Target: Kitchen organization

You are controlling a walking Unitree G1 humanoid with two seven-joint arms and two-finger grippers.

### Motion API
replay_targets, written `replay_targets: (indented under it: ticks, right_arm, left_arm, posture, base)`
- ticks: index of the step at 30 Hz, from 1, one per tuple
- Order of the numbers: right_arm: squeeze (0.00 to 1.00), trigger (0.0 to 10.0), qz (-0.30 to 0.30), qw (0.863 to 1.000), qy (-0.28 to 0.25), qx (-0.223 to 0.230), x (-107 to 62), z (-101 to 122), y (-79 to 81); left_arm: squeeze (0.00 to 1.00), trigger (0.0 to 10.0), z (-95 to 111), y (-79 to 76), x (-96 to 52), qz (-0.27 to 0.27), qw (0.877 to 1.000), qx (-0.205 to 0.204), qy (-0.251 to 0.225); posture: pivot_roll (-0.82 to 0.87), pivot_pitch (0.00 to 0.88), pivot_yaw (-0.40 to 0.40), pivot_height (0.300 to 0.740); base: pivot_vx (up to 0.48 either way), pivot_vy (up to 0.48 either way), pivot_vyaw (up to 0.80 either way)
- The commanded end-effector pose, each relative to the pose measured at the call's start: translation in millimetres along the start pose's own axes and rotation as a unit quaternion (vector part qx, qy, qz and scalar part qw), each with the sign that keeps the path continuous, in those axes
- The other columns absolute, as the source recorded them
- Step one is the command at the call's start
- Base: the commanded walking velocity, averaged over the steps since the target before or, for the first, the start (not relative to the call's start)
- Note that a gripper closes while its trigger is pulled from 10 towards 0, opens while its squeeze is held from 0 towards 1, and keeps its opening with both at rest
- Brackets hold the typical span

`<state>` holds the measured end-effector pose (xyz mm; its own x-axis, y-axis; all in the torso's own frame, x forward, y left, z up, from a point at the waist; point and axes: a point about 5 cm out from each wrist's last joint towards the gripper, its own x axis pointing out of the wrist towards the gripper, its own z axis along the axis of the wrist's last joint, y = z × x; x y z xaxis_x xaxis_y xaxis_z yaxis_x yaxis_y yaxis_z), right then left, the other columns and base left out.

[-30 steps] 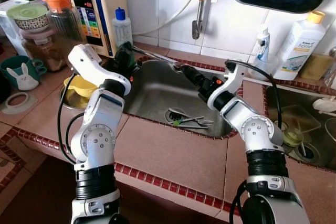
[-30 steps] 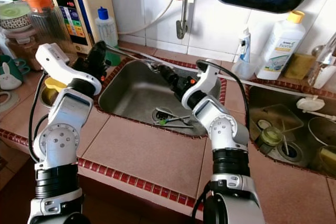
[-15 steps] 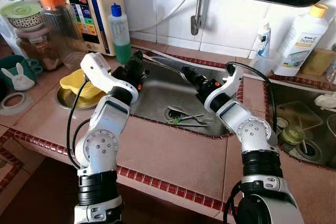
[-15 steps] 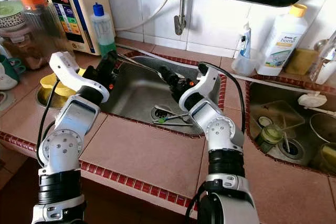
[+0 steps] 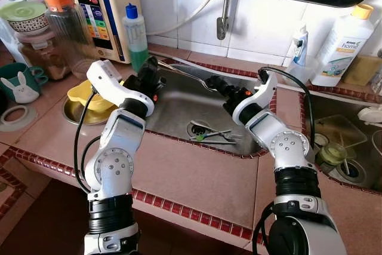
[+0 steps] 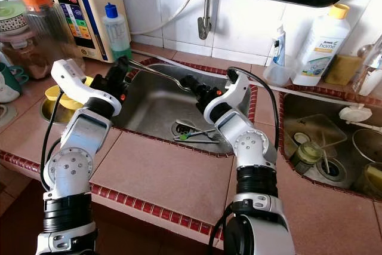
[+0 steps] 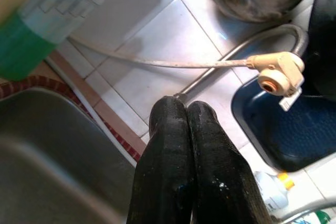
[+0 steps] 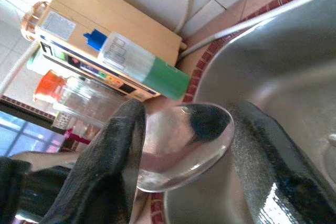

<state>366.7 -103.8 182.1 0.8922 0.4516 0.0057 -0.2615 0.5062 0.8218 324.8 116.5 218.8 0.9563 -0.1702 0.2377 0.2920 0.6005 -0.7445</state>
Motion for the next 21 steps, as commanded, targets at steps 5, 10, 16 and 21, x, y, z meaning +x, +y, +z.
replay_targets:
  ticks: [5, 10, 16, 21]
  right_arm:
    - [0.00, 0.0, 0.003, 1.000, 0.001, 0.015, 6.4, 1.9, 8.2]
    - [0.00, 0.0, 0.005, 1.000, 0.008, 0.022, 6.2, 2.6, 8.5]
    - [0.00, 0.0, 0.016, 0.999, 0.031, 0.028, 5.1, -2.7, 10.2]
    - [0.00, 0.0, 0.019, 0.998, 0.054, 0.032, 5.1, -9.4, 10.7]
  left_arm:
    - [0.00, 10.0, -1.0, 1.3, -0.7, 0.013, 1.000, 0.003, -0.008]
    - [0.00, 10.0, 1.3, 4.5, -0.2, 0.020, 1.000, 0.005, -0.016]
    - [0.00, 10.0, 0.8, 4.4, 0.2, 0.021, 1.000, 0.005, -0.017]
    - [0.00, 10.0, 0.0, 4.0, 0.9, 0.021, 1.000, 0.003, -0.019]
  posture:
    - [0.09, 0.031, -0.002, 0.740]
    - [0.08, 0.033, -0.004, 0.740]
    - [0.08, 0.035, -0.005, 0.740]
    - [0.08, 0.035, -0.009, 0.740]
  base:
    - [0.000, 0.000, 0.00]
    - [0.000, 0.000, 0.00]
    - [0.000, 0.000, 0.00]
    - [0.000, 0.000, 0.00]
